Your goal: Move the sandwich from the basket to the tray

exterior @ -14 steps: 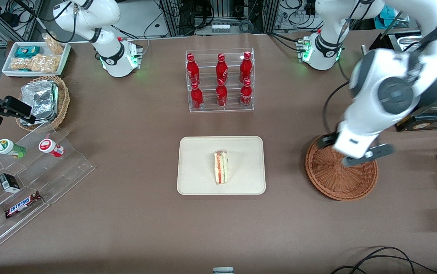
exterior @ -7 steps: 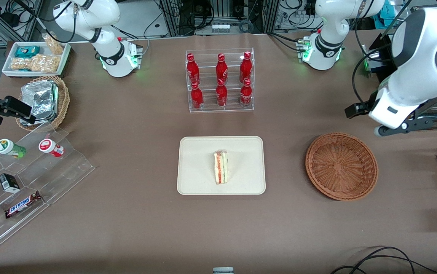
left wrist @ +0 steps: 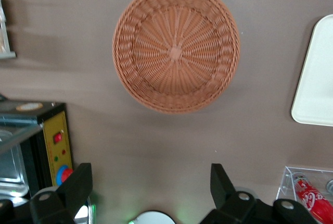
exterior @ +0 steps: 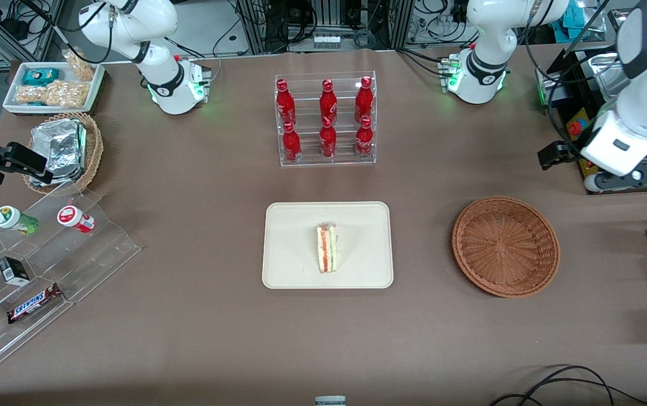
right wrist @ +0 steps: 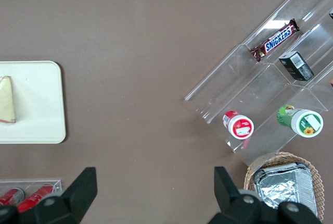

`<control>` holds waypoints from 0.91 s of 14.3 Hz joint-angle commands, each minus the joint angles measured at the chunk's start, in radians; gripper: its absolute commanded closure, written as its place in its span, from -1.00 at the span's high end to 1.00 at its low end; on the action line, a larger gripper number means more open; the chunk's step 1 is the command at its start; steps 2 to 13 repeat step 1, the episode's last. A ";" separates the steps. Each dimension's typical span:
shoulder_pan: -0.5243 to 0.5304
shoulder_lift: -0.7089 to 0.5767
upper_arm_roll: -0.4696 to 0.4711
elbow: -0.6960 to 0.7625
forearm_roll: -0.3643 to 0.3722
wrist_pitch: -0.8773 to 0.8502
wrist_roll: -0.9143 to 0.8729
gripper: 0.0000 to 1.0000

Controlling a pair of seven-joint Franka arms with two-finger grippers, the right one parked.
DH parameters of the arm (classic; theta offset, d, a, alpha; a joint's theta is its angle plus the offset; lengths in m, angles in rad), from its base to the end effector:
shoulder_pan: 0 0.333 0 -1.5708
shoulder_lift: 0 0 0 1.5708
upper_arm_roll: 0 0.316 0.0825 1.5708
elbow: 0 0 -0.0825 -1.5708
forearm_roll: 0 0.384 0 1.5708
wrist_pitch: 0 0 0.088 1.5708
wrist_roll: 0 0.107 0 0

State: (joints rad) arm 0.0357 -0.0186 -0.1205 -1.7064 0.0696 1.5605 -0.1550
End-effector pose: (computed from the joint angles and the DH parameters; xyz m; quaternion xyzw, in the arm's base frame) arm 0.5400 -0.0389 0.5705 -0.9968 -0.0332 0.0589 0.0432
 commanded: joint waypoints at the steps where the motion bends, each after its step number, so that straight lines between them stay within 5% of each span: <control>1: -0.037 -0.006 0.064 0.028 -0.016 0.015 0.058 1.00; 13: -0.037 -0.006 0.064 0.028 -0.016 0.015 0.058 1.00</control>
